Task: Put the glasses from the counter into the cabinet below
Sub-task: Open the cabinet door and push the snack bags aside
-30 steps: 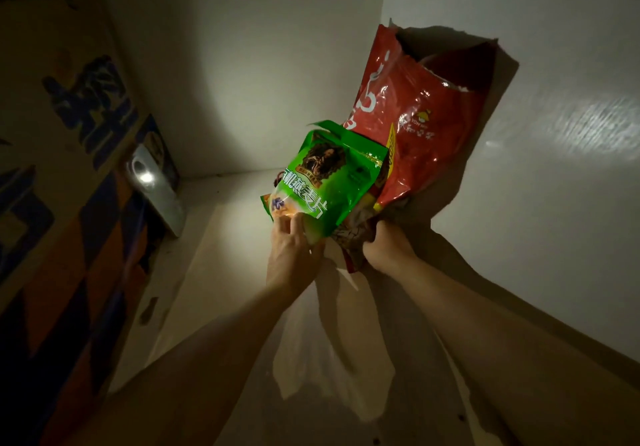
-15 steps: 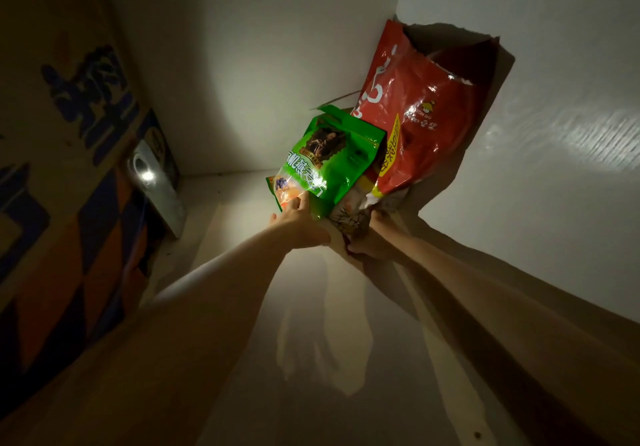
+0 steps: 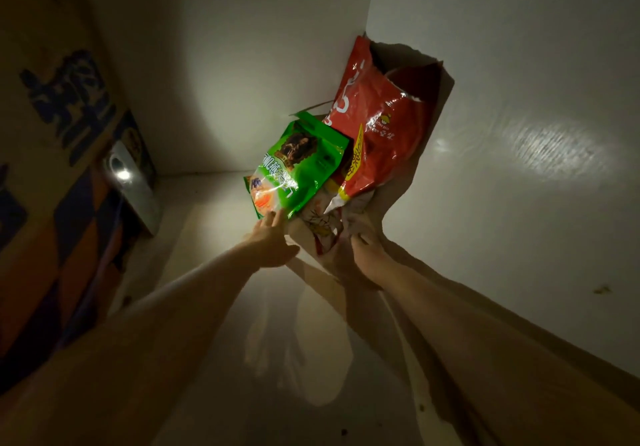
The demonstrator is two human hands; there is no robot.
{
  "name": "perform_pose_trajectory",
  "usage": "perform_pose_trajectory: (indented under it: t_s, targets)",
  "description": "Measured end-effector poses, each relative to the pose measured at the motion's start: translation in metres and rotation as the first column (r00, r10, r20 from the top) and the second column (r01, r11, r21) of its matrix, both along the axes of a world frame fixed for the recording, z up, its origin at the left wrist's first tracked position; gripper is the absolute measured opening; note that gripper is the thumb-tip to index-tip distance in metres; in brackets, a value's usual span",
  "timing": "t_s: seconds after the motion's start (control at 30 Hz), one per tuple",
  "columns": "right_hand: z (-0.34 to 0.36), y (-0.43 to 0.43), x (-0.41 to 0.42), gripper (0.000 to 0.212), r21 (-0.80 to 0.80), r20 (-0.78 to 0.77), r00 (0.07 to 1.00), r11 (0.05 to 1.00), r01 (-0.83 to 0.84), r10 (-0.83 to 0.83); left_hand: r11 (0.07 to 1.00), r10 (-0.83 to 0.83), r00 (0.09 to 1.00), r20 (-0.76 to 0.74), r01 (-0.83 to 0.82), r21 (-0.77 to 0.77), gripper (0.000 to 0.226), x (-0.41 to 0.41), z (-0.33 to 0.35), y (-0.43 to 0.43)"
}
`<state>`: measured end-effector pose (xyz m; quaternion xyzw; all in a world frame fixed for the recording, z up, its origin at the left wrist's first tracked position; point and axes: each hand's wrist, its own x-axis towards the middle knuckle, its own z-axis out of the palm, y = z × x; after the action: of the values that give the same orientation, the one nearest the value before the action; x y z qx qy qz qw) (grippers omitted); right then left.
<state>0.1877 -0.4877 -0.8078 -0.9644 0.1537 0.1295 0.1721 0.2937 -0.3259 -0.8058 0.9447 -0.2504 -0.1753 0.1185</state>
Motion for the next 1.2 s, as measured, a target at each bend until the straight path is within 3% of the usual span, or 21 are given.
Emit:
perform_pose_trajectory:
  t_s: [0.07,0.17,0.27,0.37,0.47,0.6,0.7,0.77,0.87,0.97,1.03,1.2]
  targets:
    - [0.0,0.004,-0.018,0.056,-0.005,-0.051,0.997,0.999,0.052,-0.052,0.999,-0.015,1.0,-0.026,0.016,0.043,0.084,-0.022,-0.01,0.01]
    - [0.014,0.02,-0.052,0.062,-0.053,-0.159,0.987,0.999,-0.005,-0.004,0.983,-0.015,0.995,-0.095,0.033,0.183,0.076,-0.052,-0.015,0.024]
    - [0.019,0.033,-0.084,0.074,-0.061,-0.181,0.983,0.998,-0.01,-0.001,0.981,-0.018,0.989,-0.146,0.046,0.188,0.069,-0.085,-0.01,0.041]
    - [0.014,0.047,-0.114,0.079,-0.028,-0.188,0.981,0.998,-0.053,0.046,0.992,-0.041,0.977,-0.209,0.066,0.112,0.062,-0.123,0.001,0.059]
    - [0.008,0.074,-0.156,0.066,0.028,-0.183,0.982,0.999,-0.04,0.045,0.993,-0.062,0.968,-0.243,0.084,0.081,0.062,-0.174,0.016,0.08]
    - [-0.003,0.117,-0.252,0.07,0.068,-0.296,0.949,0.993,-0.095,0.111,0.979,-0.171,0.893,-0.416,0.202,0.033,0.057,-0.269,0.038,0.118]
    - [-0.003,0.122,-0.281,0.072,0.118,-0.19,0.975,0.988,-0.096,0.117,0.989,-0.146,0.909,-0.392,0.122,-0.086,0.053,-0.286,0.038,0.128]
    - [0.002,0.13,-0.299,0.069,0.133,-0.162,0.979,0.986,-0.106,0.127,0.968,-0.251,0.911,-0.328,0.242,-0.071,0.056,-0.299,0.034,0.139]
    - [-0.005,0.148,-0.342,0.065,0.306,-0.334,0.939,0.952,0.03,0.078,0.906,-0.397,0.847,-0.354,0.423,-0.007,0.06,-0.338,0.019,0.16]
    - [-0.013,0.16,-0.368,0.059,0.282,-0.463,0.884,0.957,0.074,0.068,0.889,-0.377,0.785,-0.492,0.456,0.047,0.049,-0.367,0.006,0.171]
    - [-0.019,0.164,-0.377,0.058,0.282,-0.464,0.879,0.959,0.028,0.11,0.868,-0.354,0.719,-0.598,0.491,0.077,0.04,-0.376,-0.003,0.169]
    - [-0.043,0.172,-0.396,0.065,0.375,-0.461,0.858,0.926,-0.044,0.227,0.734,-0.424,0.596,-0.682,0.667,0.126,0.046,-0.383,-0.025,0.169]
